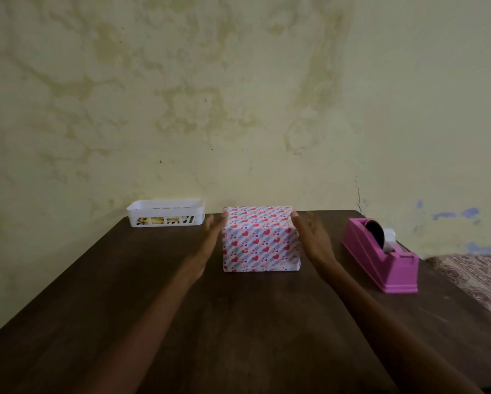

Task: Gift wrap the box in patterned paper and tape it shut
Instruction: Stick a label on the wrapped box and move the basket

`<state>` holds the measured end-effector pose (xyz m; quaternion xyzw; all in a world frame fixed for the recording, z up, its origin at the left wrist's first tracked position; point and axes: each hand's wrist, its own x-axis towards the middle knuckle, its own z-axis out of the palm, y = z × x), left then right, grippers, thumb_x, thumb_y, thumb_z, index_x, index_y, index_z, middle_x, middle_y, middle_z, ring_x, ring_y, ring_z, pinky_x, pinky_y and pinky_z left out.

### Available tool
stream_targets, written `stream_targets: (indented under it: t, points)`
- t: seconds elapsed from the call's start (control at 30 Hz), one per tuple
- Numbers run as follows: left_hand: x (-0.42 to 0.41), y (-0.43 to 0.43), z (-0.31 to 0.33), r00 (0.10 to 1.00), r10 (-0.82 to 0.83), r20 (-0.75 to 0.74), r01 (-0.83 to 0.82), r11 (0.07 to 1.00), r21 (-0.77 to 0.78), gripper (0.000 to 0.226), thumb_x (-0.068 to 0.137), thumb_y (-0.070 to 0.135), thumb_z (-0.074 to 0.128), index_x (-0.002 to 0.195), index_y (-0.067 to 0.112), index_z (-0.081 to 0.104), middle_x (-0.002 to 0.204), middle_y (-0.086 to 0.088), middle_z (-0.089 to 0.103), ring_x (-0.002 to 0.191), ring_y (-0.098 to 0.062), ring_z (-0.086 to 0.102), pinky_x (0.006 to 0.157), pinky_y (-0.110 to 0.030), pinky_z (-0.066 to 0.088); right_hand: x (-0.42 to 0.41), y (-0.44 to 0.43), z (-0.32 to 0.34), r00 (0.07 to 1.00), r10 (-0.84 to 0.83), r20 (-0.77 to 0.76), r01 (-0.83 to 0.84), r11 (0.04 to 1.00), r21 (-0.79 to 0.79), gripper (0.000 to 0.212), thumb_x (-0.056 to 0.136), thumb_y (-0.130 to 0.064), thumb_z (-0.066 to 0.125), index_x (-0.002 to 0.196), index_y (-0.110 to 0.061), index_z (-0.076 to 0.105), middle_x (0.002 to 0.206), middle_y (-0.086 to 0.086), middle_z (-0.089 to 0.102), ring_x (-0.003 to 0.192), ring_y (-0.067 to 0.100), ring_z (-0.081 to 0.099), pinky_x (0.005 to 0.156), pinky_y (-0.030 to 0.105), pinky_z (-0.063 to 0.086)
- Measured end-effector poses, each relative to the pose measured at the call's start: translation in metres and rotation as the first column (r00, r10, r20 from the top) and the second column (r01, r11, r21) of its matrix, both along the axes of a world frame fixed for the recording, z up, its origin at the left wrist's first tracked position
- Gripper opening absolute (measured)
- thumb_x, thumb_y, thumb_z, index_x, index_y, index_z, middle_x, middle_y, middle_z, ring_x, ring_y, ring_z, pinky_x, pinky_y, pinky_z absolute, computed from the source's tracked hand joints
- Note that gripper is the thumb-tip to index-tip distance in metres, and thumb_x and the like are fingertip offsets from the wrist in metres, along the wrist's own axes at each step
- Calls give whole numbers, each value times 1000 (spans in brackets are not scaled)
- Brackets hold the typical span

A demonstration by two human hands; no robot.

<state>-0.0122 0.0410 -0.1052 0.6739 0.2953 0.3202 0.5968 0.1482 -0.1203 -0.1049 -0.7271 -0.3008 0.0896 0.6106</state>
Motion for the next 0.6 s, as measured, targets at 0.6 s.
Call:
stream_targets:
  t: [0.6]
  points:
    - [-30, 64, 33, 955, 296, 35, -283, 862, 420, 8, 90, 22, 64, 98, 23, 66, 98, 3, 67, 92, -14, 63, 82, -30, 55, -45, 93, 74, 784, 283, 552, -159, 952, -262, 14, 93, -20, 62, 100, -12, 70, 100, 2, 71, 86, 12, 64, 84, 27, 54]
